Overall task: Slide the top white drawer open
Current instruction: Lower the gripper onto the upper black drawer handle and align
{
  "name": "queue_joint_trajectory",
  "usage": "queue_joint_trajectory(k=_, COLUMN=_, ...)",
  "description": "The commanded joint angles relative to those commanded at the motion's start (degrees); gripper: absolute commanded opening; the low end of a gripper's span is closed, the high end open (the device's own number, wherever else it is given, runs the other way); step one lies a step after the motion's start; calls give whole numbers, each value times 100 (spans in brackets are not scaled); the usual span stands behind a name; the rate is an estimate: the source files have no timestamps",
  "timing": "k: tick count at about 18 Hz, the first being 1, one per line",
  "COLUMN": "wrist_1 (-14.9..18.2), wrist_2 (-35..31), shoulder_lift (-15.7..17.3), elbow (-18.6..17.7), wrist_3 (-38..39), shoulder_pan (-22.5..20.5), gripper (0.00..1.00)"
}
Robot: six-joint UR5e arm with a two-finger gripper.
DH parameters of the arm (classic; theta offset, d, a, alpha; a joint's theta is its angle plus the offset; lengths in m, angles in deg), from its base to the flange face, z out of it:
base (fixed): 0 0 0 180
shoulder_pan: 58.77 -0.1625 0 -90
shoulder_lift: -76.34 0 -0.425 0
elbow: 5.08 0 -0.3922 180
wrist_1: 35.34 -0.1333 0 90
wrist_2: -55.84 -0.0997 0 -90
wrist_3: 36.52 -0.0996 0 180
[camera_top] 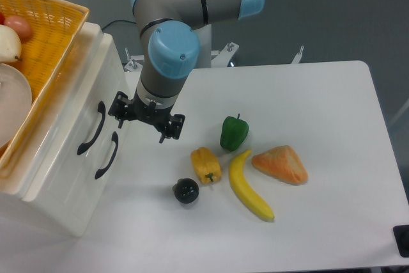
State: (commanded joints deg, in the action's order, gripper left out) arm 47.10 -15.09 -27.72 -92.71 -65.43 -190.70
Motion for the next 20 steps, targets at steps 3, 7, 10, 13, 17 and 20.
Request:
queue_joint_trajectory(k=3, wrist_1=9, wrist_2=97, shoulder_lift=0, elbow=0, wrist_3=9, shoulder_pan=0, gripper=100)
queue_joint_trajectory(k=7, wrist_1=87, wrist_2=97, shoulder_lift=0, elbow=-9, wrist_3=123, shoulder_pan=0, gripper=100)
queue_joint_trajectory(k=10, wrist_1=167, wrist_2=97, shoulder_lift=0, elbow=9, wrist_3=220, shoulder_pan=18, gripper=100)
queue_joint_trajectory(k=13, wrist_1=167, wrist_2=280, shoulder_lift=-9, elbow=53, wrist_3=229, shoulder_pan=9, gripper=100)
queue_joint_trajectory(k=17, wrist_1=202, wrist_2=475, shoulder_lift=-35, elbow=44, wrist_3=246, shoulder_pan=26, gripper=100)
queue_joint_trajectory(k=20, wrist_1=202, wrist_2=545, shoulder_lift=-79, elbow=18, wrist_3=246, shoulder_pan=44, gripper=100)
